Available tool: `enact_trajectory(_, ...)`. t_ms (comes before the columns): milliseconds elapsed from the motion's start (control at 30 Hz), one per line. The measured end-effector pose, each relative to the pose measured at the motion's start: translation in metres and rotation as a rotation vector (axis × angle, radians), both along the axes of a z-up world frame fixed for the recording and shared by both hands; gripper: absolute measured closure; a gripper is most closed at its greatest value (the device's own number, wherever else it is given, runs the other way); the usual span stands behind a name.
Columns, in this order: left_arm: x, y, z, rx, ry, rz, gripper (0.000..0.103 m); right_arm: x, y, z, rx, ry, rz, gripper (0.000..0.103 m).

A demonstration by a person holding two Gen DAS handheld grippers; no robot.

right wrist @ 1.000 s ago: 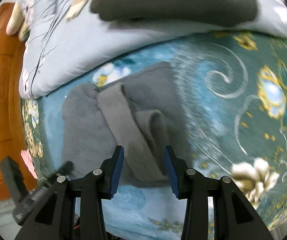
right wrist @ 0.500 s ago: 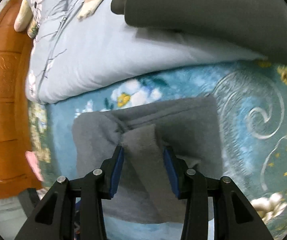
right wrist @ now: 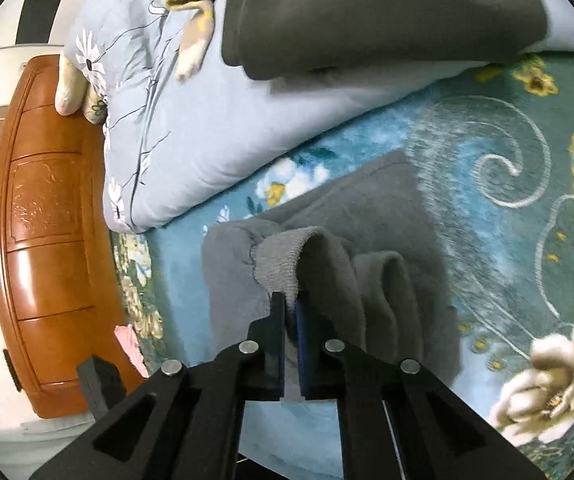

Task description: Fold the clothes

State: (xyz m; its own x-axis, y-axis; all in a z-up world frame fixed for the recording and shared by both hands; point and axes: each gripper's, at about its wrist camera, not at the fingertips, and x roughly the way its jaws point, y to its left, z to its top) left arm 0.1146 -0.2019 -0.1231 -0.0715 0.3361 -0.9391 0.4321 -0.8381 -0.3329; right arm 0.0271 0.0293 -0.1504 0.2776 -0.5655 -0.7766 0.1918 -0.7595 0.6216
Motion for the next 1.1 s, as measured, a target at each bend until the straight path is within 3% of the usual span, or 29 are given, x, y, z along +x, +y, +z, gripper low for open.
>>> enact_trajectory(133, 0.001, 0.004, -0.011, -0.011, -0.039, -0.014, 0.041, 0.002, 0.012, -0.024, 0.090, -0.020, -0.028, 0.099)
enact_trajectory(267, -0.001, 0.005, -0.015, -0.018, -0.050, -0.008, 0.041, 0.000, 0.014, -0.039, 0.102, -0.043, -0.046, 0.094)
enact_trajectory(300, -0.002, 0.004, -0.016, -0.021, -0.052, -0.008, 0.041, -0.001, 0.013, -0.041, 0.112, -0.036, -0.046, 0.088)
enact_trajectory(333, -0.002, 0.005, -0.016, -0.022, -0.054, -0.012, 0.041, -0.001, 0.013, -0.043, 0.118, -0.033, -0.046, 0.074)
enact_trajectory(367, -0.003, 0.005, -0.017, -0.023, -0.057, -0.016, 0.041, -0.002, 0.014, -0.046, 0.120, -0.038, -0.045, 0.068)
enact_trajectory(500, -0.001, 0.004, -0.022, -0.033, -0.071, -0.030, 0.039, -0.001, 0.013, -0.056, 0.116, -0.051, -0.023, 0.056)
enact_trajectory(667, 0.005, 0.003, -0.027, -0.027, -0.095, -0.027, 0.039, -0.001, 0.008, -0.060, 0.067, -0.093, -0.015, 0.053)
enact_trajectory(900, 0.013, 0.006, -0.030, -0.033, -0.128, -0.044, 0.038, -0.001, -0.007, -0.043, 0.054, -0.022, 0.044, 0.055)
enact_trajectory(1100, 0.011, 0.008, -0.020, -0.024, -0.113, -0.053, 0.039, -0.008, -0.003, -0.069, 0.057, -0.085, -0.004, 0.055)
